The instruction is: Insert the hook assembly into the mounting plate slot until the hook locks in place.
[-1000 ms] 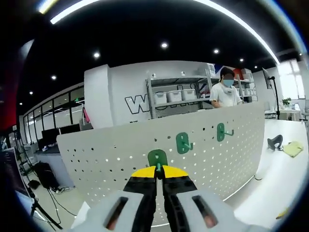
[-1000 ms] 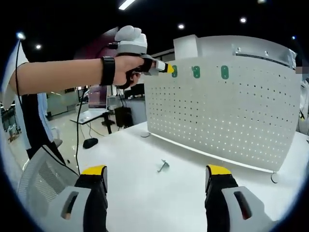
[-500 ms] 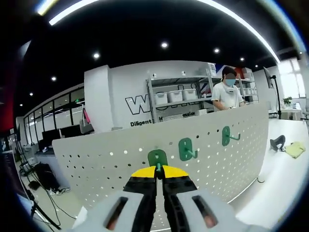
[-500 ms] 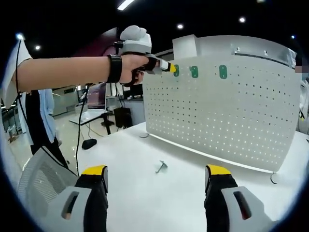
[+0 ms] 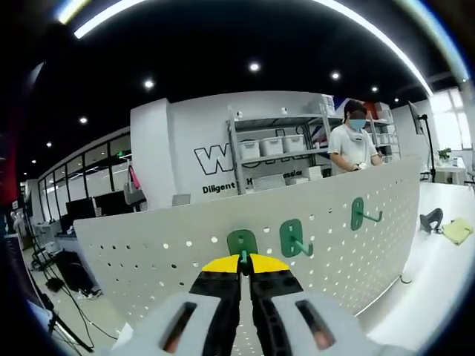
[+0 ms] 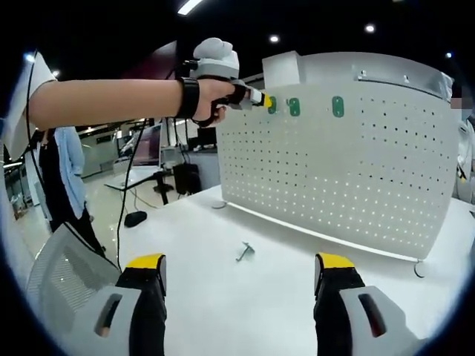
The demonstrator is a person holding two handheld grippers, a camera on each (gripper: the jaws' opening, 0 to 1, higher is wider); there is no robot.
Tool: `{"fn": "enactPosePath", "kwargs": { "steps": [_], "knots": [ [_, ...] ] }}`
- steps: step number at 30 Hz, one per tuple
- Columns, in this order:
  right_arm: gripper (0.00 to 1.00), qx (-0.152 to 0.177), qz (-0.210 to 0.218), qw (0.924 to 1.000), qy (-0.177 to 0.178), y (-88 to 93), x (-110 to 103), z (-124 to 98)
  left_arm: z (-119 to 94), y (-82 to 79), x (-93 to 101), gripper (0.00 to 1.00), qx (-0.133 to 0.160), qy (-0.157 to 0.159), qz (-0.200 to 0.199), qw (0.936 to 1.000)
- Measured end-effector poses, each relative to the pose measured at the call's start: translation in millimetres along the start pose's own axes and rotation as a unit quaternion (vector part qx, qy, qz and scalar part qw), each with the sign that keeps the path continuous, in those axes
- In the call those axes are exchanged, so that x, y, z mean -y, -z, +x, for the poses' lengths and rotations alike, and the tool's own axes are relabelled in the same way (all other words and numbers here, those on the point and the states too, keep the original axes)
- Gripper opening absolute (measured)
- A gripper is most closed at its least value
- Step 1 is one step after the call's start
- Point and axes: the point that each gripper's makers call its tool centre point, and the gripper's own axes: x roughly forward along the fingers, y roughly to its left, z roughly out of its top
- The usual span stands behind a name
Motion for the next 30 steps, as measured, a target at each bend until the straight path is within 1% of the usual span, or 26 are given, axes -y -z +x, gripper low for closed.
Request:
{"fn": "enactPosePath", "kwargs": {
  "steps": [1, 3, 5, 7, 8, 9, 12, 15, 20, 22, 24, 27, 30],
  "knots": [
    [0.84, 0.000, 0.000, 1.0000, 0.000, 0.3, -0.1, -0.1, 0.6, 0.5, 0.9, 0.03, -0.001, 0.003, -0.005, 1.0000],
    [0.83, -0.003, 0.000, 1.0000, 0.000, 2.2, 0.9, -0.2, 2.1, 1.7, -0.7, 0.03, -0.002, -0.003, 0.002, 1.0000],
    [0.83, -0.002, -0.001, 1.0000, 0.001, 1.9, 1.2, -0.8, 3.9, 3.0, -1.8, 0.03, -0.004, -0.001, -0.011, 0.9999],
    [0.83, -0.002, 0.000, 1.0000, 0.002, 2.4, 2.6, -1.5, 4.7, 1.0, -3.9, 0.03, 0.001, -0.006, -0.001, 1.0000],
    [0.83, -0.003, 0.001, 1.0000, 0.003, 2.7, 3.0, -1.9, 5.4, 1.1, -3.7, 0.03, 0.001, -0.005, -0.003, 1.0000],
    [0.83, -0.003, 0.002, 1.0000, 0.004, 3.2, 3.5, -2.2, 6.4, 0.9, -3.6, 0.03, -0.001, -0.002, -0.014, 0.9999],
    [0.83, -0.006, 0.003, 1.0000, 0.005, 5.5, 4.8, -2.0, 7.3, -1.3, -0.6, 0.03, 0.005, 0.000, -0.007, 1.0000],
    [0.83, -0.005, 0.003, 1.0000, 0.005, 4.9, 4.9, -1.5, 9.2, 2.9, -1.0, 0.03, -0.003, -0.001, -0.015, 0.9999],
    [0.82, -0.005, 0.003, 1.0000, 0.006, 3.7, 5.7, -0.7, 11.2, 2.3, -0.9, 0.03, -0.001, 0.000, -0.010, 1.0000],
    [0.82, -0.005, 0.002, 1.0000, 0.006, 4.1, 6.0, -0.7, 12.0, 3.5, -1.6, 0.03, -0.003, 0.000, -0.016, 0.9999],
    [0.82, -0.005, 0.003, 1.0000, 0.006, 4.4, 6.6, -0.6, 11.9, 5.5, -0.7, 0.03, -0.005, 0.000, -0.015, 0.9999],
    [0.82, -0.006, 0.003, 1.0000, 0.006, 4.9, 6.4, -0.3, 11.7, 4.9, -0.8, 0.03, -0.004, 0.000, -0.020, 0.9998],
    [0.82, -0.008, 0.004, 0.9999, 0.005, 5.8, 5.8, 0.1, 11.5, 5.0, -0.2, 0.03, -0.004, 0.004, -0.017, 0.9998]
  ]
}}
